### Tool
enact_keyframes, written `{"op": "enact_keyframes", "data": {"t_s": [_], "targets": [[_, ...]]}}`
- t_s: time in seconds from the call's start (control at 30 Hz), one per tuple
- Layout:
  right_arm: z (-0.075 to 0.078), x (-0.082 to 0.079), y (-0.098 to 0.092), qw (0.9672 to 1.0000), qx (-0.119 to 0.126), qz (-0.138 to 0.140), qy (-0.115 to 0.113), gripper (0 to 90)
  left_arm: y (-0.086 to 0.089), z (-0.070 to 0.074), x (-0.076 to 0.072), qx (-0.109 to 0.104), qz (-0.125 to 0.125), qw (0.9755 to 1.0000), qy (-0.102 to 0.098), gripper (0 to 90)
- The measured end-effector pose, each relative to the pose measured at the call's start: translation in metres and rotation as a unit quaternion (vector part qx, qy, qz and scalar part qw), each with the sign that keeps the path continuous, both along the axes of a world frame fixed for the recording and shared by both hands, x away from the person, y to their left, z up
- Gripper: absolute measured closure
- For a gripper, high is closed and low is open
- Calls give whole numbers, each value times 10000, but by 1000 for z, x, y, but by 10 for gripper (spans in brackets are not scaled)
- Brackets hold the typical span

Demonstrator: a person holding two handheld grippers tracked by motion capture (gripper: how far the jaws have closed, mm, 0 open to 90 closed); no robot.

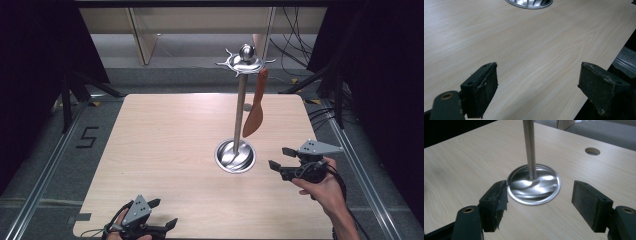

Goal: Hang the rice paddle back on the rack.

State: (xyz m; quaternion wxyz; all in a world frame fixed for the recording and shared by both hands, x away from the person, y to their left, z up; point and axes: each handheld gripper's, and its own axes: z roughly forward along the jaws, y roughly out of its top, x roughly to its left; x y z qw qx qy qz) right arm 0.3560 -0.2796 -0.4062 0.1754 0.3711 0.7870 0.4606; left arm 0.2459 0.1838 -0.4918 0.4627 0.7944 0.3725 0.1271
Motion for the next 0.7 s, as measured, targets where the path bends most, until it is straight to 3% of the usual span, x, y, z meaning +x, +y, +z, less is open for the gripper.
{"op": "enact_keyframes", "data": {"t_s": [0.07,0.1,0.17,0.27,0.37,0.4,0.43,0.47,0.5,0.63,0.67,0.7], "targets": [[-3,-2,-1,10000,-8,3,76,298,1,1,1,64,-50,9999,-111,150],[-4,-1,-2,9999,-92,58,14,298,0,1,1,65,-63,9999,-117,150],[-6,-4,-2,9999,-26,24,139,298,0,0,1,17,-37,9999,-104,150],[-9,-4,-5,9999,2,62,106,297,1,1,0,57,-31,9999,-131,150],[-11,-6,-5,9996,12,71,264,296,1,1,-2,26,18,10000,-88,150],[-14,-6,-4,9996,76,22,255,295,2,0,-1,41,-42,9999,-129,150],[-15,-6,-4,9996,66,87,244,295,1,0,-3,5,45,10000,-31,150],[-15,-5,-3,9996,38,138,245,294,2,1,-3,9,24,9999,-102,150],[-16,-4,-4,9998,-105,147,108,293,2,1,-2,57,-17,9999,-130,150],[-18,-6,-1,9998,-29,108,182,291,3,2,-3,79,-14,9999,-131,150],[-18,-6,-2,9996,-103,188,187,290,3,1,-3,35,-12,9999,-146,150],[-18,-5,-1,9997,-125,168,147,290,2,1,-5,-11,64,10000,-56,150]]}}
